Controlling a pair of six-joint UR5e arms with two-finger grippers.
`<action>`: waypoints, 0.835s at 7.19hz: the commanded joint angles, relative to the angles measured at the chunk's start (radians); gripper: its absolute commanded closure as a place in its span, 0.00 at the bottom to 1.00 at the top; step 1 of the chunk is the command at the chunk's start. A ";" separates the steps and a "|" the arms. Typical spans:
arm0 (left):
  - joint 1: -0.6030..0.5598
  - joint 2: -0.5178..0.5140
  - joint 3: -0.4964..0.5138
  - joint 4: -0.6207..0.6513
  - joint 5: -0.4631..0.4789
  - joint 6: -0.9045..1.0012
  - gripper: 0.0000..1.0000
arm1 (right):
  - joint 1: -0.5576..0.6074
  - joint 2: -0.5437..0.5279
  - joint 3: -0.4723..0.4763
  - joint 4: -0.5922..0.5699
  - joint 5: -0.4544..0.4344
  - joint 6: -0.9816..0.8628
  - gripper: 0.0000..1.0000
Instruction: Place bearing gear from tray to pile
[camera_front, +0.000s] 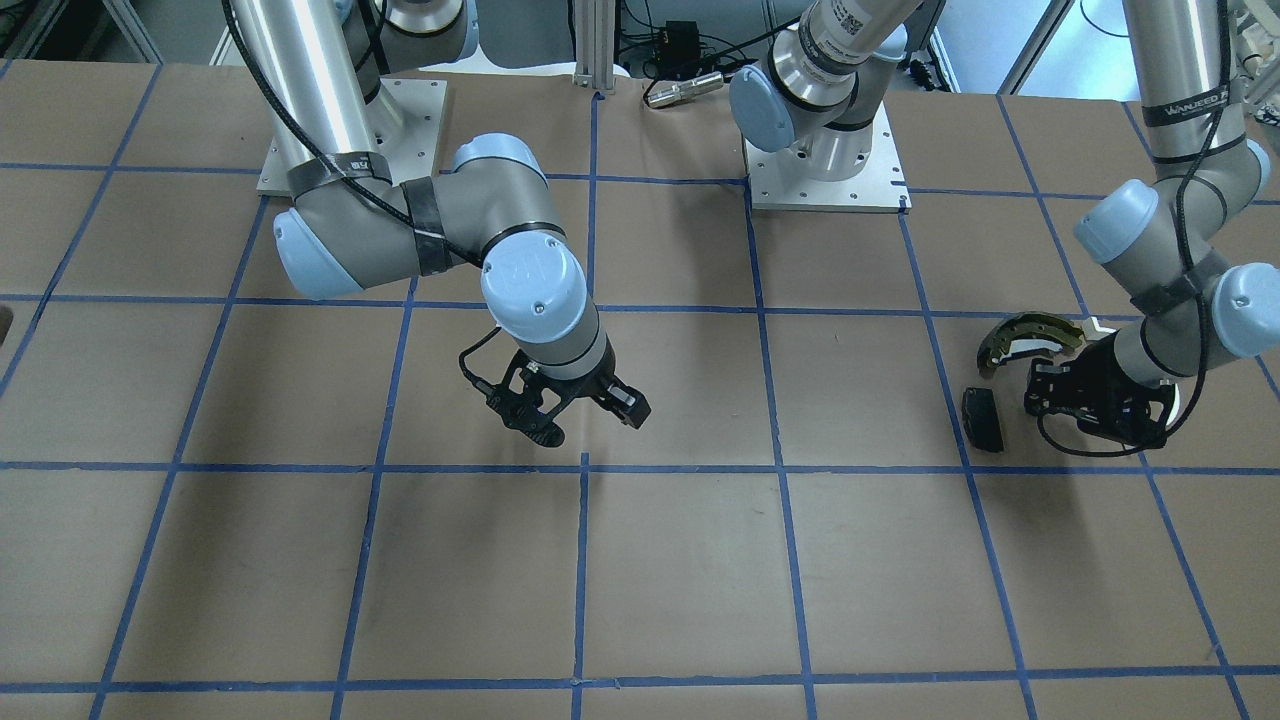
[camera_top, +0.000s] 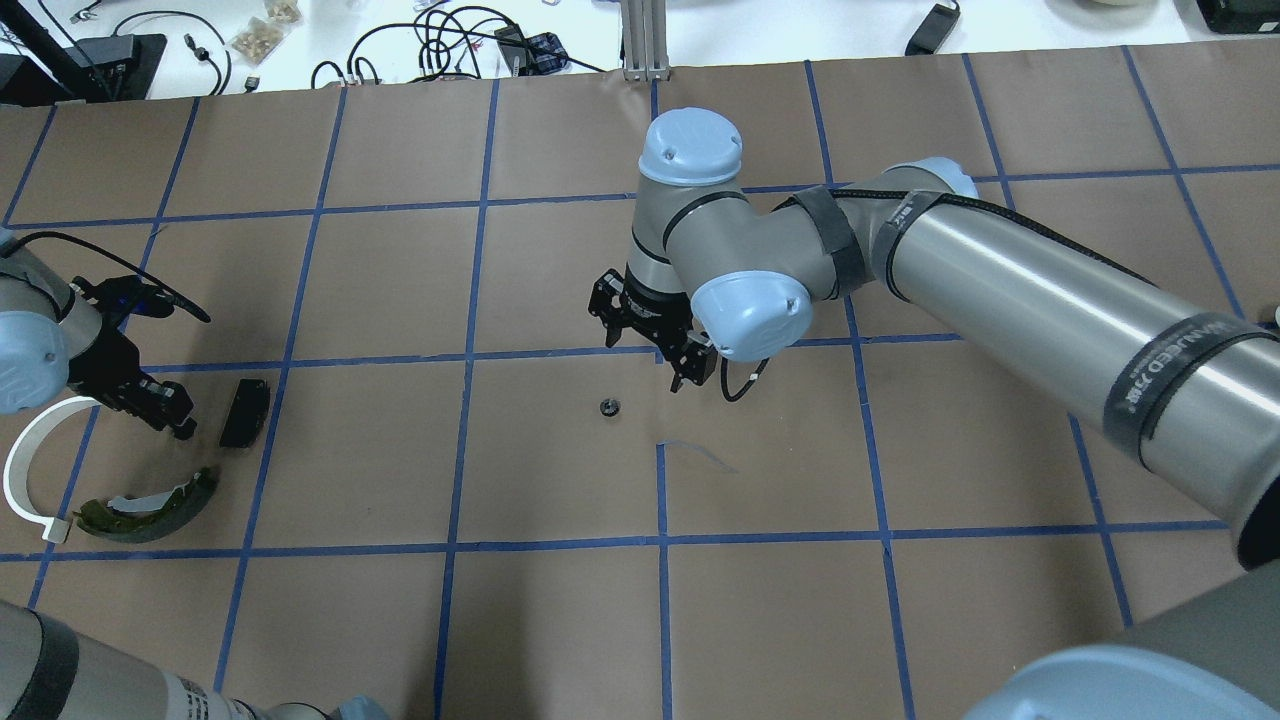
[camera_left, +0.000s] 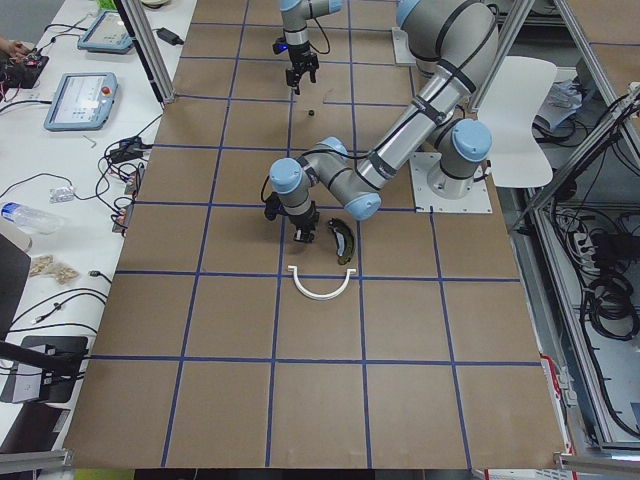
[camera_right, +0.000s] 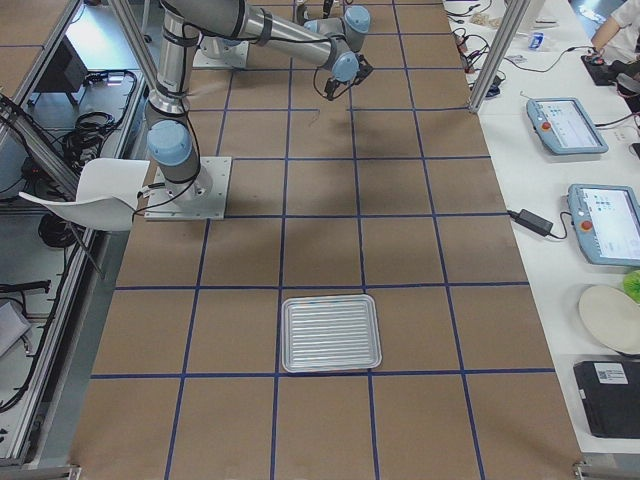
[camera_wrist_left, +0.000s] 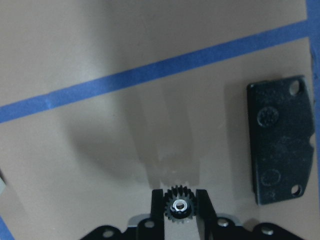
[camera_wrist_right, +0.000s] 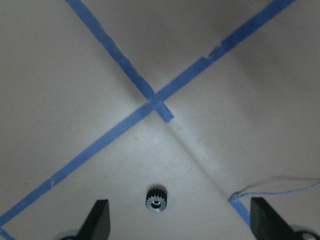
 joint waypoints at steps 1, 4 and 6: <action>-0.001 0.005 0.009 -0.007 0.002 -0.008 0.21 | -0.052 -0.067 -0.100 0.067 -0.052 -0.146 0.00; -0.204 0.071 0.104 -0.042 -0.011 -0.194 0.21 | -0.165 -0.158 -0.301 0.418 -0.094 -0.458 0.00; -0.387 0.071 0.181 -0.129 -0.113 -0.439 0.02 | -0.187 -0.252 -0.353 0.566 -0.147 -0.639 0.00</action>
